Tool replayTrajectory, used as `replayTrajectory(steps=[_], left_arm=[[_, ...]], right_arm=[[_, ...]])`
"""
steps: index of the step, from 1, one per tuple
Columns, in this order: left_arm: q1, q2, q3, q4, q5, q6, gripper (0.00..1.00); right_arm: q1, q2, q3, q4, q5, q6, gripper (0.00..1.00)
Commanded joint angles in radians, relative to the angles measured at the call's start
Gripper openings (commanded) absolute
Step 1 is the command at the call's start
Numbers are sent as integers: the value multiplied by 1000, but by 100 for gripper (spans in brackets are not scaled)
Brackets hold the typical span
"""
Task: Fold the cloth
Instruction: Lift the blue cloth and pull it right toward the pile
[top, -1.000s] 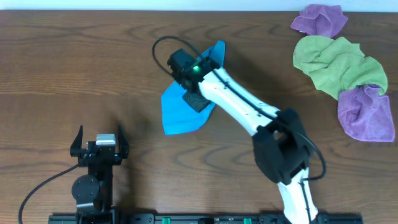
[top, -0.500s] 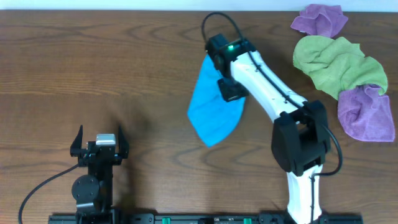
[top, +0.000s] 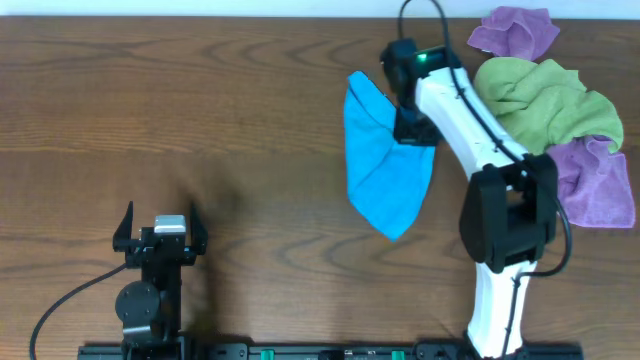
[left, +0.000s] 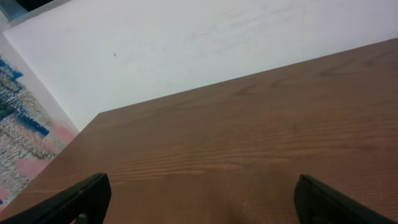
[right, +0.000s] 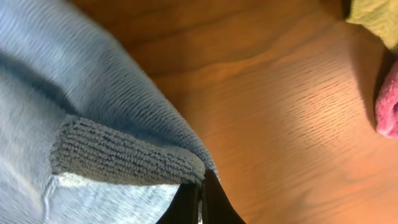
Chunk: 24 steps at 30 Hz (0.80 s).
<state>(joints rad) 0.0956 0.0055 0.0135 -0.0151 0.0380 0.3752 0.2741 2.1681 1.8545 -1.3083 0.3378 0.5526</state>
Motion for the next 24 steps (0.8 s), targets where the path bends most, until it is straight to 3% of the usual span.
replayTrajectory(steps=[1, 14, 17, 20, 21, 22, 23, 24], left_arm=[[3, 0, -9, -60, -5, 14, 95], [3, 0, -9, -60, -5, 14, 95], [3, 0, -9, -60, -5, 14, 95], [3, 0, -9, -60, -5, 14, 95], [3, 0, -9, -60, -5, 14, 95], [3, 0, -9, -60, -5, 14, 95], [3, 0, -9, -60, -5, 14, 95], [3, 0, -9, -60, -5, 14, 95]], right_arm=[[-55, -11, 2, 13, -2, 111, 1], [-254, -11, 2, 15, -83, 390, 1], [-272, -11, 2, 29, -95, 354, 1], [-269, -11, 2, 51, -80, 210, 4], [-266, -11, 2, 56, -80, 155, 18], [-264, -11, 2, 58, -80, 108, 46], [-261, -11, 2, 58, -80, 70, 60], [-260, -11, 2, 57, -80, 39, 63]])
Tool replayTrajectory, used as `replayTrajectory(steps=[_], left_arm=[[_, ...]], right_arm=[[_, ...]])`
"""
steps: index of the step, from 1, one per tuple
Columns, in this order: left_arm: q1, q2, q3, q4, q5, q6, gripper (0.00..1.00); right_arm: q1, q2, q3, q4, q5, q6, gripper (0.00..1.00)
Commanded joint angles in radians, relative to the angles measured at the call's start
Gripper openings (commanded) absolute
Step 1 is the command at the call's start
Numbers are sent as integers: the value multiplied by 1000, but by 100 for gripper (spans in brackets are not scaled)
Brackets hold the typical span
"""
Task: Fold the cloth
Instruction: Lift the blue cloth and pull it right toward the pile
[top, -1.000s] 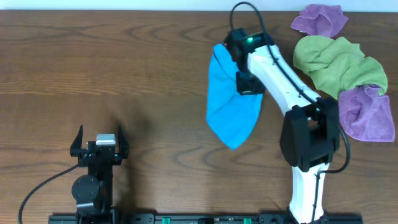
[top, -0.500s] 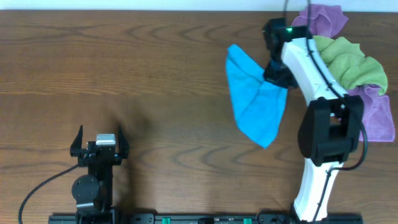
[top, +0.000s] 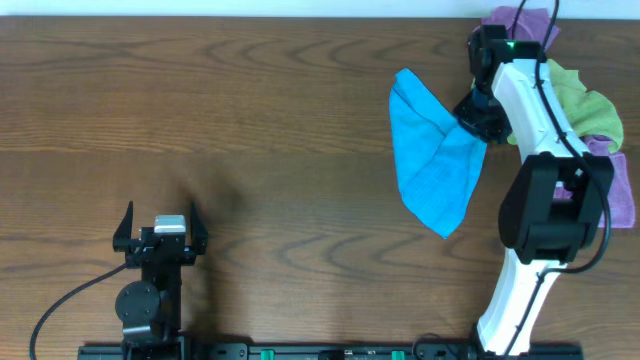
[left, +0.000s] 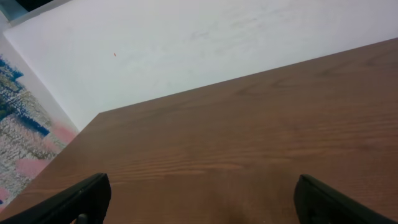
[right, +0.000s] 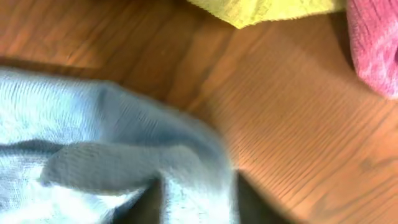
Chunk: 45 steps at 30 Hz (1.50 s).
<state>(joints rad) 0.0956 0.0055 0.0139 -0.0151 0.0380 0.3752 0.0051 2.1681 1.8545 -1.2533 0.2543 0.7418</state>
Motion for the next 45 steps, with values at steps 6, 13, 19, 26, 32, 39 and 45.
replayTrajectory(steps=[6, 13, 19, 26, 32, 39, 45], left_arm=[[3, 0, -9, -60, -5, 14, 95], [3, 0, -9, -60, -5, 14, 95], [3, 0, -9, -60, -5, 14, 95], [3, 0, -9, -60, -5, 14, 95], [3, 0, -9, -60, -5, 14, 95], [3, 0, -9, -60, -5, 14, 95], [3, 0, -9, -60, -5, 14, 95]], right_arm=[[31, -16, 2, -2, -21, -295, 60], [111, -17, -6, 17, -193, -525, 48], [135, -16, -40, 121, -269, -583, 45], [101, -16, -142, 249, -315, -583, 45], [79, -16, -175, 285, -309, -600, 49], [54, -13, -176, 308, -275, -601, 51], [53, 11, -181, 302, -278, -601, 49]])
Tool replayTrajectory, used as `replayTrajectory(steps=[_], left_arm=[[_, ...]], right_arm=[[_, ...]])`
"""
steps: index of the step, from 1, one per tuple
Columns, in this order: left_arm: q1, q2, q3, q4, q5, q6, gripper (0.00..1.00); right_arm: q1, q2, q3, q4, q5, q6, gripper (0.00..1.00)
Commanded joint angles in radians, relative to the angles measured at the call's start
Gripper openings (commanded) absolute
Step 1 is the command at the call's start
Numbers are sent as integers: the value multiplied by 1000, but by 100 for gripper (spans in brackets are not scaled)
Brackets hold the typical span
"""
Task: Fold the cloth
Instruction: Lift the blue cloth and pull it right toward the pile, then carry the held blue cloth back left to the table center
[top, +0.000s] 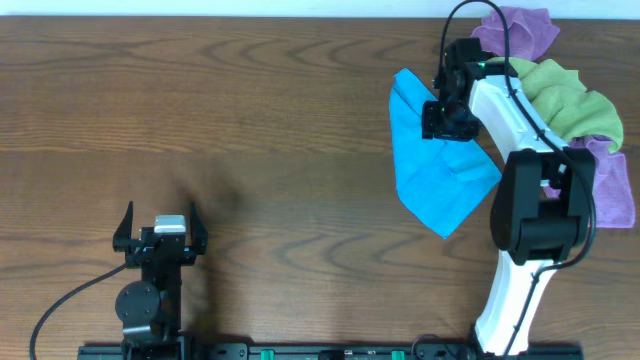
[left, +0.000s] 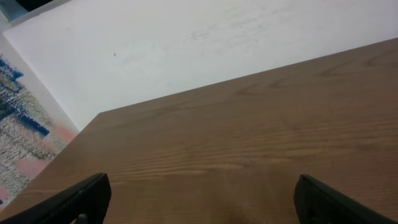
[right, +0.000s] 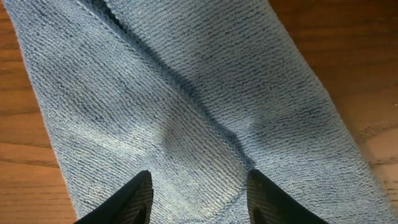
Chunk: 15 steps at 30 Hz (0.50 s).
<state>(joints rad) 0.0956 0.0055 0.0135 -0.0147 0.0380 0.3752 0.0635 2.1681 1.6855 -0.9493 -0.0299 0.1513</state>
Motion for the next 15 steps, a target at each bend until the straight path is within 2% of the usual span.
replayTrajectory(steps=[1, 7, 15], left_arm=[[3, 0, -9, -60, -5, 14, 95], [3, 0, -9, -60, -5, 14, 95], [3, 0, -9, -60, -5, 14, 95]], right_arm=[[-5, 11, -12, -3, 6, -11, 48], [-5, 27, -12, -2, 2, -11, 42], [-4, 56, -14, -9, -8, -11, 45]])
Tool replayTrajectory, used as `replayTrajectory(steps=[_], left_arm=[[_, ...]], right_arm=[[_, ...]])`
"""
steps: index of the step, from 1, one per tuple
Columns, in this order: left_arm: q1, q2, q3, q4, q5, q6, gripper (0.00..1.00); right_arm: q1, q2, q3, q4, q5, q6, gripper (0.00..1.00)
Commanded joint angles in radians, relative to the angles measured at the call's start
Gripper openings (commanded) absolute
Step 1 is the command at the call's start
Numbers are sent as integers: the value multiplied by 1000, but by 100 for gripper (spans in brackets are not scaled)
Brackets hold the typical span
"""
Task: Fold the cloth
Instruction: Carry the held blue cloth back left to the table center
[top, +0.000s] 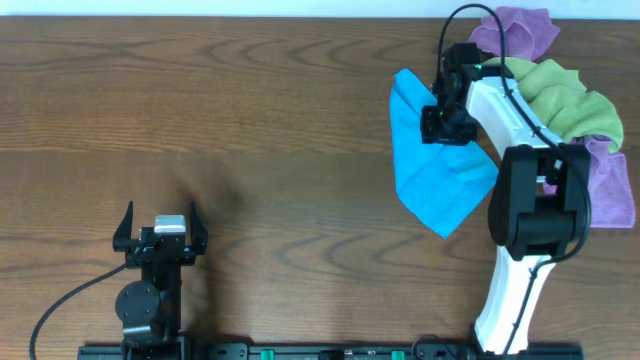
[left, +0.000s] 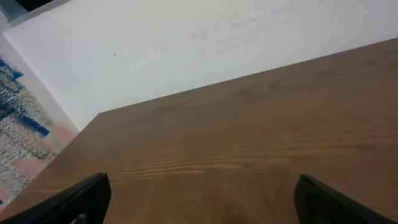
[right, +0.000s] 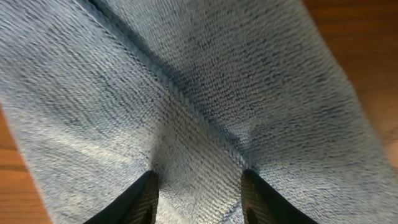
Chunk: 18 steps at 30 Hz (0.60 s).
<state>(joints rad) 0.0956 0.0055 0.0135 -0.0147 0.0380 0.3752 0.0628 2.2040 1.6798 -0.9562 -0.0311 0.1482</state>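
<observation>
The blue cloth (top: 432, 175) lies loosely doubled on the wooden table (top: 260, 110), right of centre, one corner pointing toward the near edge. My right gripper (top: 445, 122) is down on the cloth's upper part. In the right wrist view the cloth (right: 205, 74) fills the frame, and the right gripper (right: 198, 193) is open, its fingers pressed into the fabric on either side of a raised seam. My left gripper (top: 160, 228) stands open at the near left, far from the cloth, with only bare table between its fingers (left: 81, 198).
A heap of other cloths lies at the far right: a green one (top: 550, 95), a purple one (top: 515, 30) behind it, another purple one (top: 605, 190) nearer. The right arm reaches from the near edge past that heap. The table's far edge meets a white wall (left: 186, 43).
My right gripper, still open, has come down closer onto the blue cloth, so the fabric now fills its view and its fingertips dent it. The cloth and the left arm have not moved.
My right gripper was first shut on an edge of the blue cloth nearer the table's middle. Then the cloth was held further right, by the heap. Later the gripper was open above the laid-down cloth, and now it presses into it.
</observation>
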Motion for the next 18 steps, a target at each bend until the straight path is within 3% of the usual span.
replayTrajectory(steps=[1, 4, 7, 10, 18], left_arm=[[3, 0, -9, -60, -5, 14, 95], [3, 0, -9, -60, -5, 14, 95], [3, 0, -9, -60, -5, 14, 95], [3, 0, -9, -60, -5, 14, 95], [3, 0, -9, -60, -5, 14, 95]], right_arm=[[-3, 23, -8, -4, -8, -8, 44], [-3, 27, -9, -5, -18, -8, 42], [-3, 27, -9, -5, -27, -8, 31], [-3, 27, -9, -8, -33, -7, 3], [12, 27, 10, -41, -124, -7, 1]])
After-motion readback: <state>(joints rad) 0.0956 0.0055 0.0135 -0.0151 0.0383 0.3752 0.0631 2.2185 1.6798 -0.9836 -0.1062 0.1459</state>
